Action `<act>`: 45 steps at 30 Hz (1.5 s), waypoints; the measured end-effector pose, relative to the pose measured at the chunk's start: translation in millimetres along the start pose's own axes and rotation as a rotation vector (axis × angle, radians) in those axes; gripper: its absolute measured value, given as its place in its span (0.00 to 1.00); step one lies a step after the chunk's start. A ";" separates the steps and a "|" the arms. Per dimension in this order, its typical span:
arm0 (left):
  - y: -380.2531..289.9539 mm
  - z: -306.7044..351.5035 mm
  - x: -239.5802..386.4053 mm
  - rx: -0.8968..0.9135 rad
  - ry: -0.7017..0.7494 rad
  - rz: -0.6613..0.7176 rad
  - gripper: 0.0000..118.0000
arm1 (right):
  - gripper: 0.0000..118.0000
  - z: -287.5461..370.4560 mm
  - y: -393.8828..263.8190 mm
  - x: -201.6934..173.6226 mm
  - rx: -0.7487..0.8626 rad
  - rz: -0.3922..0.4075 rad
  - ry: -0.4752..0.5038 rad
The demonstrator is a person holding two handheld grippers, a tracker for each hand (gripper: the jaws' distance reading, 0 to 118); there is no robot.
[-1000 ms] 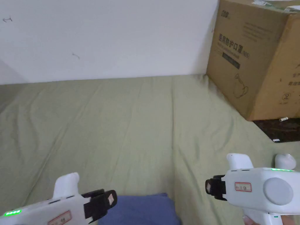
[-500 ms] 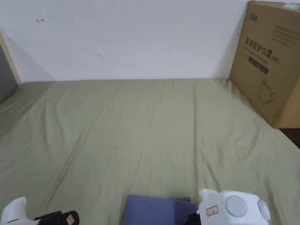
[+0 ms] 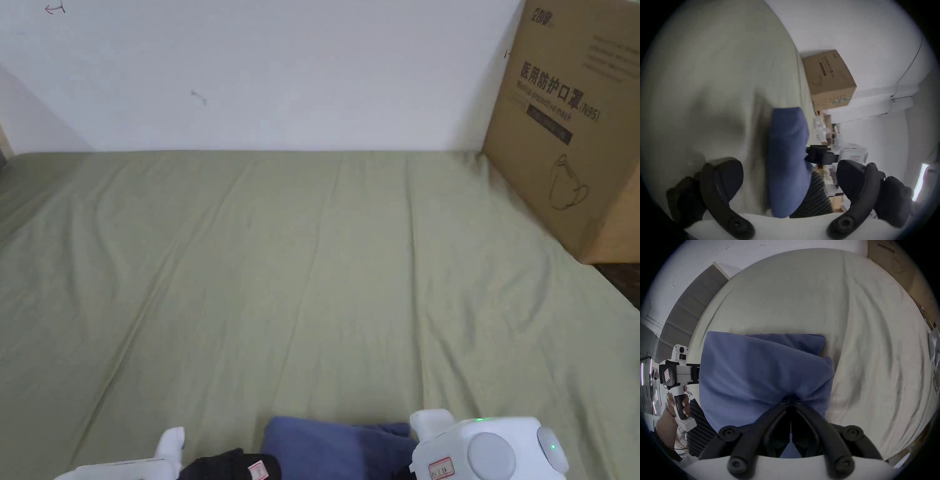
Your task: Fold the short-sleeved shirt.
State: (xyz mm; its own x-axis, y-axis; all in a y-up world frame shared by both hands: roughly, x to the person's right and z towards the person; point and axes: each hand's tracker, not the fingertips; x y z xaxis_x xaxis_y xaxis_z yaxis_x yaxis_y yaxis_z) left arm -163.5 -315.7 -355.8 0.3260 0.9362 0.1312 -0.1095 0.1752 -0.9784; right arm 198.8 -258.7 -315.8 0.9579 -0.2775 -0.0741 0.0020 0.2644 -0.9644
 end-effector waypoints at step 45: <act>111.4 316.1 25.4 0.035 1.262 -0.208 0.99 | 0.00 131.7 -12.6 -19.8 0.270 -0.085 -0.003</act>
State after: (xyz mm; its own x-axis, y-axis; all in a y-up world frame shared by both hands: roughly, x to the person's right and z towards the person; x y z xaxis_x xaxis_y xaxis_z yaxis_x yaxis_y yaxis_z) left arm -464.2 -176.2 -411.0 0.9989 -0.0427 0.0197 0.0320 0.3090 -0.9505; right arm 217.6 -134.8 -268.7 0.9519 -0.3062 0.0050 0.1580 0.4771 -0.8645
